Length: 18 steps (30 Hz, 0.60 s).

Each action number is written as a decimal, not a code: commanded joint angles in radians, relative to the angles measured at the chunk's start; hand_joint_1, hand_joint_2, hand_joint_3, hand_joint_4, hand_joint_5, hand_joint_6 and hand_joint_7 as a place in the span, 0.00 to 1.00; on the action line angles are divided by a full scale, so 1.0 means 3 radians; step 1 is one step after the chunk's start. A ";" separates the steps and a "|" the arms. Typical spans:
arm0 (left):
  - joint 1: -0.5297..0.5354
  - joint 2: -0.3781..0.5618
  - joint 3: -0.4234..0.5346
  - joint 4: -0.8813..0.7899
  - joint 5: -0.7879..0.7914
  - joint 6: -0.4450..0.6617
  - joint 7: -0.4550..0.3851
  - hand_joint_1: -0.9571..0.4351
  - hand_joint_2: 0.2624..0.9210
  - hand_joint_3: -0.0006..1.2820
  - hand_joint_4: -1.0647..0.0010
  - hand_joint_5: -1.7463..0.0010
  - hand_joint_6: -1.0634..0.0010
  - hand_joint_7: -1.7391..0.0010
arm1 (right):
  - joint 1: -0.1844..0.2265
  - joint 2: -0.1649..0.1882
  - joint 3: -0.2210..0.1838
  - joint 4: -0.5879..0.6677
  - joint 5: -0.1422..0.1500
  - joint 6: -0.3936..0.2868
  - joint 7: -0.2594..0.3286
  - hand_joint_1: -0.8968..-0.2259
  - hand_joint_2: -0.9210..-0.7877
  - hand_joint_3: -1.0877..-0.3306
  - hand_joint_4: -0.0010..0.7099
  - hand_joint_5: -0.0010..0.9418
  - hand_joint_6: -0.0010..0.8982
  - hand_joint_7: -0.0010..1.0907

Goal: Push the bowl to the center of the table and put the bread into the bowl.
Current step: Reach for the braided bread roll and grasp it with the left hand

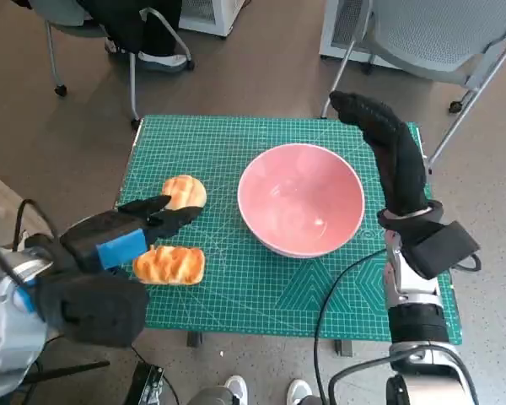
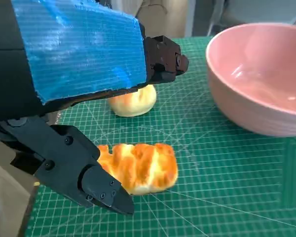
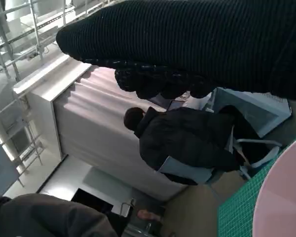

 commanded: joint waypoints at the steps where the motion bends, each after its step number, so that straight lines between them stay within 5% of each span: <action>1: -0.0126 -0.0057 -0.0145 0.0135 0.0130 -0.0025 0.0040 0.63 0.60 0.02 1.00 1.00 0.86 0.99 | 0.0059 -0.0025 -0.0020 -0.0003 0.0049 0.0059 0.0053 0.28 0.00 0.31 0.26 0.00 0.10 0.28; 18: -0.0349 -0.0209 -0.0437 0.0484 0.0410 0.0178 0.0016 0.60 0.61 0.01 1.00 1.00 0.85 0.99 | 0.0116 -0.0042 -0.0070 -0.0064 0.0136 0.0057 0.0146 0.29 0.00 0.32 0.26 0.00 0.08 0.31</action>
